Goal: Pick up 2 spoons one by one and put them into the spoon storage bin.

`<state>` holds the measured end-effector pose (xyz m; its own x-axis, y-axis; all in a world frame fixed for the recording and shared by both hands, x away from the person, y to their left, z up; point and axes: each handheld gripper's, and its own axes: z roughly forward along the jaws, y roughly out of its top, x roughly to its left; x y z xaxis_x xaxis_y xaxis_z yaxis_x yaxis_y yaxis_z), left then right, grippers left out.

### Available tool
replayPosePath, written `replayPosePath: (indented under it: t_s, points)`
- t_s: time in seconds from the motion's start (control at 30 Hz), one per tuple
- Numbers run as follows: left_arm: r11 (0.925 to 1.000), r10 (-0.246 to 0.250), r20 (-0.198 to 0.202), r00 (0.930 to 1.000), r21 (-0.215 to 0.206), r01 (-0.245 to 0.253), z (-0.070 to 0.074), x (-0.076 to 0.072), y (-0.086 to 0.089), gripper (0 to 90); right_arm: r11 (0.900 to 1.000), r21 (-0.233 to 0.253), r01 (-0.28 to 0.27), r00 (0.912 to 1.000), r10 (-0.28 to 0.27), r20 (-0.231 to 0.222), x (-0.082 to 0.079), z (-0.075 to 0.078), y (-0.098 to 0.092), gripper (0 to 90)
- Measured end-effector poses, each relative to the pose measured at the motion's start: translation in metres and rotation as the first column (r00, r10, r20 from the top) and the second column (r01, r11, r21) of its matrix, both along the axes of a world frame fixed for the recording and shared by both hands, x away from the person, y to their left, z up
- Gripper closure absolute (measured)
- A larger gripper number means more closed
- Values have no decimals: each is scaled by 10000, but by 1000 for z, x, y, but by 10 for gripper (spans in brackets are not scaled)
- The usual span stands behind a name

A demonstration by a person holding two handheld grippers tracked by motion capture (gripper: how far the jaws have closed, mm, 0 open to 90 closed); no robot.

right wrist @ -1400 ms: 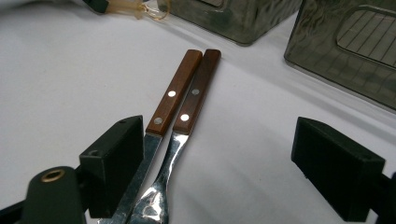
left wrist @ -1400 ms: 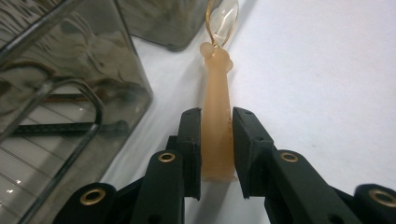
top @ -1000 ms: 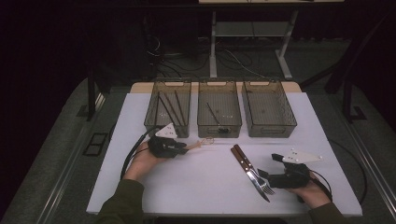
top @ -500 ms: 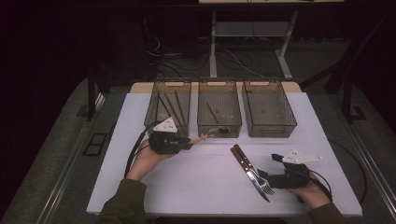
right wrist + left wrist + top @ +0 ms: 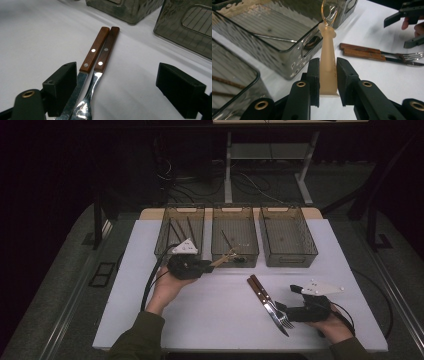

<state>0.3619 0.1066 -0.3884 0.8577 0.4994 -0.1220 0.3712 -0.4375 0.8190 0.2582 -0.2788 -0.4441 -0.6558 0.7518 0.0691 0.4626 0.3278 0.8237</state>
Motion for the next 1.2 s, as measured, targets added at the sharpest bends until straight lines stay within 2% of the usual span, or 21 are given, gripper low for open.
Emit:
replayPosePath:
  t_s: [0.27, 0.37, 0.6, 0.63, 0.73, 0.93, 1.0, 1.07, 1.1, 1.2]
  points:
    - [9998, 168, 34, 9999, -104, -167, 4, 8, -11, 737, 10000, 26, 24, 10000, -24, -22, 1, 0, -1, 168]
    - [10000, 97, 103, 9999, 5, -97, 8, 14, -16, 737, 10000, 26, 33, 10000, -33, -15, 0, 0, -1, 168]
    - [9993, -15, 239, 9997, 366, 6, 19, 34, -30, 736, 10000, 77, 32, 10000, -32, -9, 0, 0, 0, 168]
    - [9997, 61, 225, 9997, 254, -67, 20, 37, -33, 736, 10000, 83, 37, 10000, -37, 4, 0, 0, 0, 168]
    - [9994, 104, 211, 9997, 317, -111, 22, 48, -40, 735, 10000, 84, 27, 10000, -28, 39, 0, 0, 0, 168]
    - [9970, 402, 71, 9992, 665, -406, 19, 69, -52, 735, 9999, 102, 0, 10000, 0, 34, 0, 1, 0, 168]
    - [9948, 490, -63, 9988, 892, -482, 17, 75, -55, 735, 9999, 92, -42, 10000, 41, 47, -1, 1, 0, 168]
    - [9932, 733, -280, 9969, 924, -705, 14, 81, -59, 735, 9999, 111, -15, 10000, 15, 40, -1, 1, 0, 168]
    - [9906, 791, -320, 9964, 1140, -750, 14, 84, -59, 735, 9999, 116, -23, 10000, 22, 43, 0, 1, 0, 168]
    - [9886, 1157, -706, 9908, 1052, -1080, 8, 90, -62, 734, 9999, 109, -31, 10000, 30, 48, -1, 1, 0, 168]
